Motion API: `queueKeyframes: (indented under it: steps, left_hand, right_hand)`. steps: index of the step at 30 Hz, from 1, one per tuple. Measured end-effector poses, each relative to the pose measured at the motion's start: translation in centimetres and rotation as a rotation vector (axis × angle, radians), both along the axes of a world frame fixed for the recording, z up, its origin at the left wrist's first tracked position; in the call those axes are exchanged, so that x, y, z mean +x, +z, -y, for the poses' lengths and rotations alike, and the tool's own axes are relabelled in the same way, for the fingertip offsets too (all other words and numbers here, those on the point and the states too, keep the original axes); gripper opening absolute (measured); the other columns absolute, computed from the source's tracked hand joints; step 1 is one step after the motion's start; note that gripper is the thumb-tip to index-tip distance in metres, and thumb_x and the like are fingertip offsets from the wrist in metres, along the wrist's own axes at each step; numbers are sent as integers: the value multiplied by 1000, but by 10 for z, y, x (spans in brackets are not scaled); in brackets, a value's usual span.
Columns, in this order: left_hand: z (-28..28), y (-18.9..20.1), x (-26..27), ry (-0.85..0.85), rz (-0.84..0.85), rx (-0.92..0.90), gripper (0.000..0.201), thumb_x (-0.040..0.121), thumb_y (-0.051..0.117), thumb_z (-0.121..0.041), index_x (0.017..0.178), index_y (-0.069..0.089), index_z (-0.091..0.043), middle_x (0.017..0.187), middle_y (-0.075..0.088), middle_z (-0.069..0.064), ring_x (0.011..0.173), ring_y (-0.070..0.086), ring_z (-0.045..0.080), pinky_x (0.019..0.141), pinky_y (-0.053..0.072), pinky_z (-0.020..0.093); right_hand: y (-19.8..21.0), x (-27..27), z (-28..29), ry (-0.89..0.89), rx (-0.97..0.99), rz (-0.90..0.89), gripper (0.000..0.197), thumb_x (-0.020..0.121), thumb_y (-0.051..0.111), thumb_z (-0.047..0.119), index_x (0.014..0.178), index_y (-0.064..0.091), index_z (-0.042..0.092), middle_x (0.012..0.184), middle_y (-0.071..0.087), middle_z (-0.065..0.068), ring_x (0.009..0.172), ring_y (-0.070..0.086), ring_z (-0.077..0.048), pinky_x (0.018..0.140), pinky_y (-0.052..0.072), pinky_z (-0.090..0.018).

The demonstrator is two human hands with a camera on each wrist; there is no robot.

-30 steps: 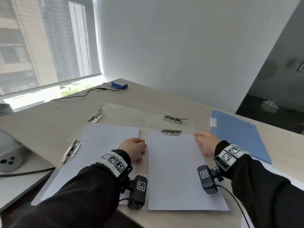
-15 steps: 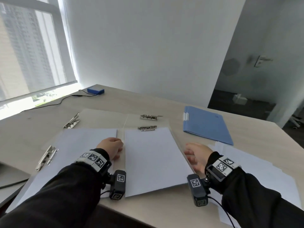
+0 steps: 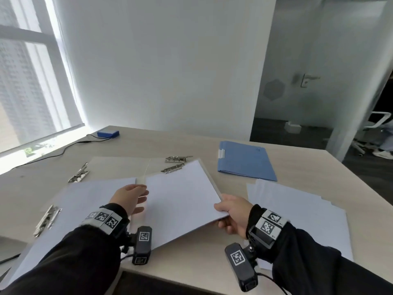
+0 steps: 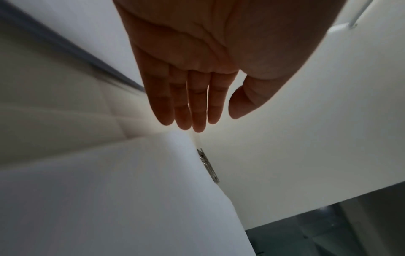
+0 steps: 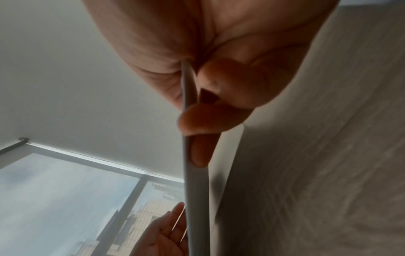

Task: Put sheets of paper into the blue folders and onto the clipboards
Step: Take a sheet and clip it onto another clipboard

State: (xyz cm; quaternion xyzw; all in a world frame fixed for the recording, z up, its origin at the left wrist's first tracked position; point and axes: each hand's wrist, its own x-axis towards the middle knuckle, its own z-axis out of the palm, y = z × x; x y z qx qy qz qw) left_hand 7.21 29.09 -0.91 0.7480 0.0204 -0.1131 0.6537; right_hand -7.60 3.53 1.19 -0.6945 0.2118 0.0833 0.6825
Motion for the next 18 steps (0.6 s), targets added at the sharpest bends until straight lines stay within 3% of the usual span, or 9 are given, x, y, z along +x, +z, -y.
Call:
queueKeyframes:
  steps: [4, 8, 12, 18]
  left_hand:
    - [7, 28, -34, -44, 17, -193, 21, 97, 49, -18, 105, 68, -10, 103, 73, 9, 97, 68, 26, 76, 54, 39]
    - [22, 51, -65, -160, -7, -314, 23, 91, 56, -21, 103, 71, -8, 92, 74, 8, 80, 69, 22, 59, 49, 30]
    - [41, 64, -84, -300, -65, -260, 28, 92, 55, -27, 99, 71, -5, 84, 72, 9, 66, 66, 19, 50, 39, 26]
    - [65, 51, -93, -382, -233, -82, 48, 90, 53, -49, 96, 71, -6, 79, 72, 7, 64, 67, 20, 47, 38, 23]
  right_hand:
    - [12, -13, 8, -2, 66, 159, 27, 97, 42, 9, 115, 61, 14, 71, 65, -18, 45, 51, -18, 38, 38, -23]
    - [25, -25, 30, -85, 174, 311, 28, 97, 45, 7, 118, 63, 11, 77, 63, -18, 44, 49, -18, 38, 42, -23]
    - [38, -42, 52, -175, 194, 423, 30, 97, 44, 7, 118, 65, 15, 86, 64, -16, 44, 49, -17, 38, 42, -23]
    - [43, -70, 80, -375, 225, 499, 25, 97, 45, 6, 111, 65, 11, 69, 65, -19, 45, 51, -19, 37, 43, -23]
